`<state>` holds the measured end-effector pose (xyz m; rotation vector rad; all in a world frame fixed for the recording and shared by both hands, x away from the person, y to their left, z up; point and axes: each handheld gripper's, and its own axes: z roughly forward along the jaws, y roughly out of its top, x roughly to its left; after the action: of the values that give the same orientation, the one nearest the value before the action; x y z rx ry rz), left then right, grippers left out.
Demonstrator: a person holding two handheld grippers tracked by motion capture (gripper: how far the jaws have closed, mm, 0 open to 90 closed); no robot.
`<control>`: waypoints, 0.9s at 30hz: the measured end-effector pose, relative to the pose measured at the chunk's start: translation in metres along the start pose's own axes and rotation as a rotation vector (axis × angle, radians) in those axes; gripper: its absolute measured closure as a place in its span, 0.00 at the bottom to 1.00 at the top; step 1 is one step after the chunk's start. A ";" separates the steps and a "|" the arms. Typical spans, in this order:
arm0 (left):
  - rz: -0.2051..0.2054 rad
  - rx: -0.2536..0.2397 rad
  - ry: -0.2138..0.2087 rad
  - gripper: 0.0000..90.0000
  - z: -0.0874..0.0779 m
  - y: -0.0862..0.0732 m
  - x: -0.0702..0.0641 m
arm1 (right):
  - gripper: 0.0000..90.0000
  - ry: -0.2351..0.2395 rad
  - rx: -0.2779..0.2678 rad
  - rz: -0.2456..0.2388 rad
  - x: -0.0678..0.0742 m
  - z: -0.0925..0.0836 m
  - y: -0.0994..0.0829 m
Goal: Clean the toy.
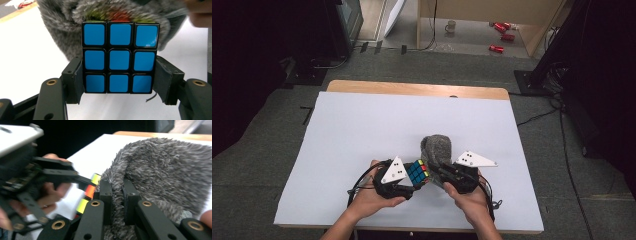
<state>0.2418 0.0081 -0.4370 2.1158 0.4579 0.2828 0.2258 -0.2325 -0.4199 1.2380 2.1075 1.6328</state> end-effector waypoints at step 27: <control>-0.057 -0.099 -0.013 0.39 -0.015 -0.002 0.015 | 0.92 0.068 -0.079 0.068 -0.014 -0.008 -0.002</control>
<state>0.2492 0.0264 -0.4299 2.0034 0.4862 0.2531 0.2287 -0.2481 -0.4230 1.2599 2.0386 1.7931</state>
